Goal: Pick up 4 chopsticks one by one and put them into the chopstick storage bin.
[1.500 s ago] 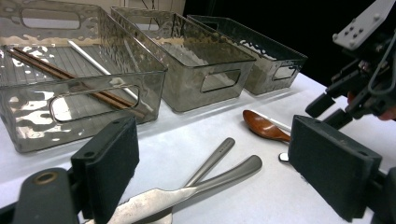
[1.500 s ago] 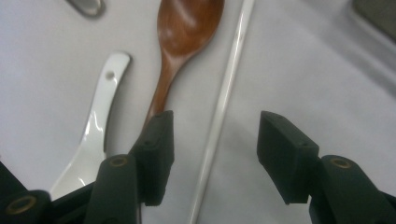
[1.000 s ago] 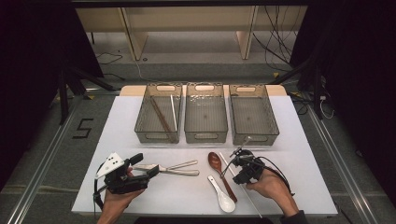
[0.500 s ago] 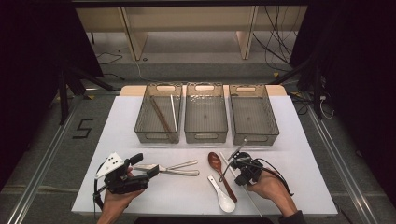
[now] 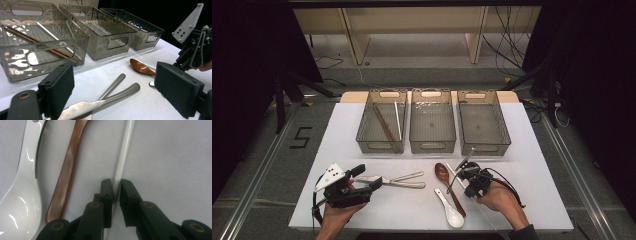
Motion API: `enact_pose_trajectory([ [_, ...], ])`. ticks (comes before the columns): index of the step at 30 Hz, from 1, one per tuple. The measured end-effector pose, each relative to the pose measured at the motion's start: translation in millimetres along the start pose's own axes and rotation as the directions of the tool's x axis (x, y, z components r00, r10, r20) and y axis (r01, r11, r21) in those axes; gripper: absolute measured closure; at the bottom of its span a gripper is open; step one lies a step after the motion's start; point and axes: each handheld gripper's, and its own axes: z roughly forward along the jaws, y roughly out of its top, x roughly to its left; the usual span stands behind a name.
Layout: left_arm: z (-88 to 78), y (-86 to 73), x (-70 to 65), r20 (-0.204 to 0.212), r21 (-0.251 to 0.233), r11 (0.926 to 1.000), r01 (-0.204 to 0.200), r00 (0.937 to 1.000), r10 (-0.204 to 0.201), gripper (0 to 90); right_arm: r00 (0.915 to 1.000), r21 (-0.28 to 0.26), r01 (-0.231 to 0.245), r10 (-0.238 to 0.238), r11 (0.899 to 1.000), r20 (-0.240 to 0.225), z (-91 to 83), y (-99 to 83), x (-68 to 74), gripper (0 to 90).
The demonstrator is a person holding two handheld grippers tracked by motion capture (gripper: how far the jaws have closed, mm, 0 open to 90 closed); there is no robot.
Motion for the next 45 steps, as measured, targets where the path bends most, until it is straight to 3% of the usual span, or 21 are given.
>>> enact_pose_trajectory([
  [15,-0.2,0.1,0.4,0.0,0.0,1.0,0.002,1.0,-0.002,15.9,0.998,-0.005,-0.033,0.033,0.999,-0.053,-0.4,-0.4,-10.0,85.0],
  [23,-0.2,0.1,0.5,0.0,0.0,1.0,0.001,1.0,-0.001,15.9,0.9985,-0.03,-0.041,0.04,0.999,-0.037,-9.1,-3.6,-16.0,85.2],
  [29,-0.2,0.1,0.5,0.0,0.0,1.0,0.002,1.0,-0.002,15.9,0.9995,-0.078,-0.016,0.014,0.997,-0.027,-22.3,-5.8,-15.5,85.2],
  [38,0.1,0.0,1.0,-0.003,0.001,1.0,0.001,1.0,-0.001,15.9,0.9985,-0.168,0.029,-0.037,0.985,-0.042,-44.4,3.5,-7.7,85.2],
  [45,-0.3,0.0,1.6,-0.005,-0.001,1.0,0.003,1.0,-0.003,15.9,0.9953,-0.256,0.046,-0.066,0.966,-0.071,-58.4,27.8,-5.4,85.1],
])
